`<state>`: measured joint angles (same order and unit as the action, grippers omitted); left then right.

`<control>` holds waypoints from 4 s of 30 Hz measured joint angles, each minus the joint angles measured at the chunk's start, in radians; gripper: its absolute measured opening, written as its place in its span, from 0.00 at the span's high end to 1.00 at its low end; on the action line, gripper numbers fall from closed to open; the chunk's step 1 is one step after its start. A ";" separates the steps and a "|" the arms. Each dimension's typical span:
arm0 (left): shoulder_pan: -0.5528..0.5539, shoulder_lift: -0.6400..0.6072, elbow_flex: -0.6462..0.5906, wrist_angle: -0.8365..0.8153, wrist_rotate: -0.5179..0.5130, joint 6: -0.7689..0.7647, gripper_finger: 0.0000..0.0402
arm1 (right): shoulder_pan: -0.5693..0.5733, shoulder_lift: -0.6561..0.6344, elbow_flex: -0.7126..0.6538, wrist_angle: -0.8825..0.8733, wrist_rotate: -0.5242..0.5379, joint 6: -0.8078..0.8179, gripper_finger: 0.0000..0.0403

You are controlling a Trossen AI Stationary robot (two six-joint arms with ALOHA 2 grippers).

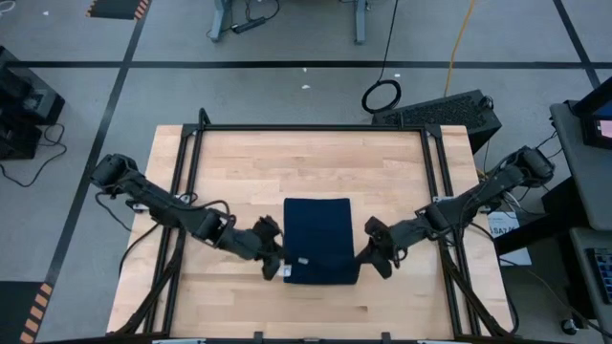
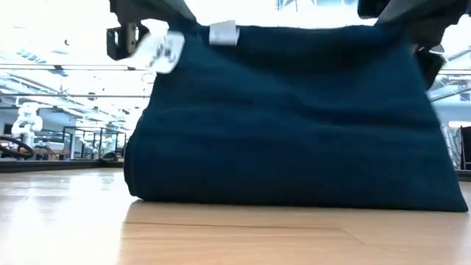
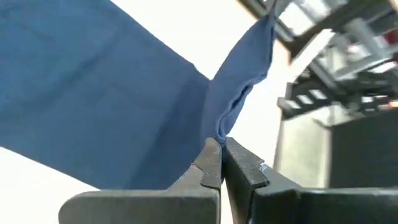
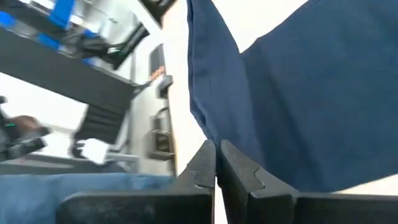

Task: Roll towel into tight, uniform cylinder
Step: Roll the blue cloth napkin

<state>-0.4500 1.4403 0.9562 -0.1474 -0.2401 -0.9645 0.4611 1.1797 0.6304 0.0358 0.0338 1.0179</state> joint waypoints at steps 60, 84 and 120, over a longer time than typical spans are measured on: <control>0.005 0.062 0.051 -0.305 -0.141 -0.102 0.98 | -0.272 0.095 0.001 -0.136 -0.013 -0.166 1.00; 0.077 0.135 0.051 -0.357 -0.222 -0.064 0.98 | -0.318 0.193 0.000 -0.118 0.150 -0.205 1.00; 0.172 0.156 0.051 -0.397 -0.288 0.014 0.96 | -0.337 0.102 0.000 -0.125 0.177 -0.184 0.59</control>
<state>-0.2780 1.5958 1.0077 -0.5446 -0.5285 -0.9508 0.1238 1.2812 0.6300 -0.0890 0.2111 0.8334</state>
